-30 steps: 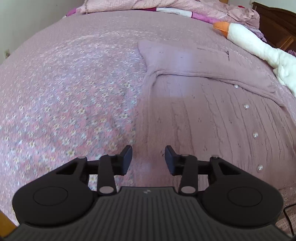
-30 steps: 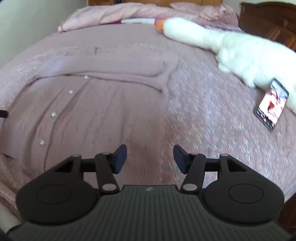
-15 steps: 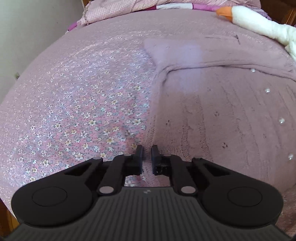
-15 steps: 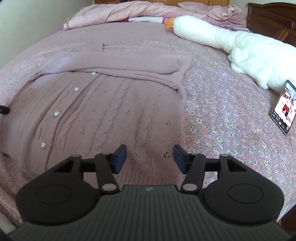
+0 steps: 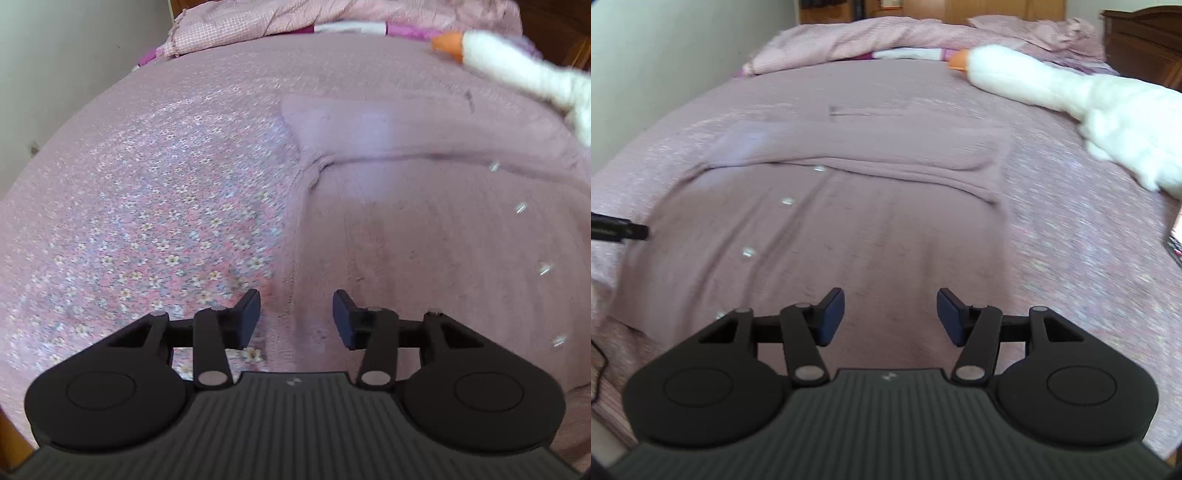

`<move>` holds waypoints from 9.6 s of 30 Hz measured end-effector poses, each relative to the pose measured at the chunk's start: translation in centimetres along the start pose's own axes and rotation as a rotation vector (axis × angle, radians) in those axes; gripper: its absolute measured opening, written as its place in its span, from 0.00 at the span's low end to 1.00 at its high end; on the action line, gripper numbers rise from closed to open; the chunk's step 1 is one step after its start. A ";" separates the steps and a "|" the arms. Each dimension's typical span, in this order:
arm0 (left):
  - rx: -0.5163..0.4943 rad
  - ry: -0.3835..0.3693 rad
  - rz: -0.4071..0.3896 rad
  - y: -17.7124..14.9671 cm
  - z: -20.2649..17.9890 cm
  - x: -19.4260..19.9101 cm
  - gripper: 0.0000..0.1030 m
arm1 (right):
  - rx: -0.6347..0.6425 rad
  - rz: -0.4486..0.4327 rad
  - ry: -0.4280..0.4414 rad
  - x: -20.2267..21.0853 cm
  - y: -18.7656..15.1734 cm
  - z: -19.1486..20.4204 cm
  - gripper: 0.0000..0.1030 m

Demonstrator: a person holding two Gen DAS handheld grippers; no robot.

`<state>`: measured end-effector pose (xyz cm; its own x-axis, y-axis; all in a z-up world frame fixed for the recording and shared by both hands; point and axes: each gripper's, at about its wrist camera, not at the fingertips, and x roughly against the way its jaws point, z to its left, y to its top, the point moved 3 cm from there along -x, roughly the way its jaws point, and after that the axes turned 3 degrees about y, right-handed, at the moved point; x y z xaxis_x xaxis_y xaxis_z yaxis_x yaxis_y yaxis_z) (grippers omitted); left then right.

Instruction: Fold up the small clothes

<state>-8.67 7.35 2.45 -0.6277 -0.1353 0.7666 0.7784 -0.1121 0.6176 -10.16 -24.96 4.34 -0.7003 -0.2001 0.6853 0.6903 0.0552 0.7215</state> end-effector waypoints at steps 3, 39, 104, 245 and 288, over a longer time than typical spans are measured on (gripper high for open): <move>-0.032 0.124 0.009 -0.7 0.6 -1.1 0.58 | 0.042 0.002 0.042 -1.1 0.3 1.4 0.56; -0.355 -0.275 -0.015 -4.1 -6.5 4.0 0.72 | 0.622 0.080 0.022 0.2 -1.9 6.3 0.12; -0.213 -0.048 -0.206 24.2 -11.2 -13.8 0.08 | 0.196 -0.215 -0.178 -16.6 18.8 -1.5 0.13; 0.091 -0.046 0.018 18.0 -0.7 -8.8 0.58 | -0.266 -0.090 -0.100 -8.9 11.1 -12.0 0.49; 0.170 0.009 0.089 13.3 -2.5 -4.6 0.65 | -0.536 0.002 0.079 -12.4 10.8 -17.0 0.73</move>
<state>4.54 4.04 6.67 -0.5562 -0.1457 0.8182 0.8194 0.0684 0.5692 9.10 -38.53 1.89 -0.6974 -0.2744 0.6621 0.7021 -0.4471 0.5542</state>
